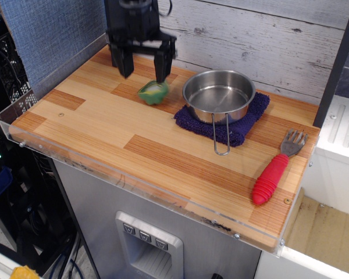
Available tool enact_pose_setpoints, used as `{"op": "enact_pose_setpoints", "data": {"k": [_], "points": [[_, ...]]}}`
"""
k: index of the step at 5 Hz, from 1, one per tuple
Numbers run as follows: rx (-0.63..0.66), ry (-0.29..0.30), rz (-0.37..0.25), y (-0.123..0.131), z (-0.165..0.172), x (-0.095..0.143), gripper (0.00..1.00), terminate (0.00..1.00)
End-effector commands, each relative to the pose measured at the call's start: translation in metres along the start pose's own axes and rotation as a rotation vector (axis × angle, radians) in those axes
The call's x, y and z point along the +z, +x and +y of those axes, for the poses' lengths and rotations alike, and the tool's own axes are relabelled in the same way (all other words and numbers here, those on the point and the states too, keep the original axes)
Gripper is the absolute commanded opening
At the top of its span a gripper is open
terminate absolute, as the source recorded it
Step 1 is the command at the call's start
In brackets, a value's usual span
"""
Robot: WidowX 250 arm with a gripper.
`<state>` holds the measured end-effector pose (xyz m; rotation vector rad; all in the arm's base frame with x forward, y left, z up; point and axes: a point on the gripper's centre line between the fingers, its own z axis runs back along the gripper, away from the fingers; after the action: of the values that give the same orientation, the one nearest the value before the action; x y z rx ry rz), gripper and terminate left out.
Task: Pick green toy and place it on the left side to vessel on the top
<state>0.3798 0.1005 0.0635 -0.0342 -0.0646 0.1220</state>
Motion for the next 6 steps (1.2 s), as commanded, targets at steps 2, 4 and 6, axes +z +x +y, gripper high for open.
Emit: {"op": "enact_pose_setpoints", "data": {"k": [2, 4, 6], "points": [[-0.028, 0.002, -0.129, -0.004, -0.012, 0.070, 1.00, 0.00], [-0.062, 0.044, -0.121, -0.006, -0.024, 0.084, 1.00, 0.00], [-0.077, 0.064, -0.057, -0.011, -0.029, 0.087, 1.00, 0.00]]}}
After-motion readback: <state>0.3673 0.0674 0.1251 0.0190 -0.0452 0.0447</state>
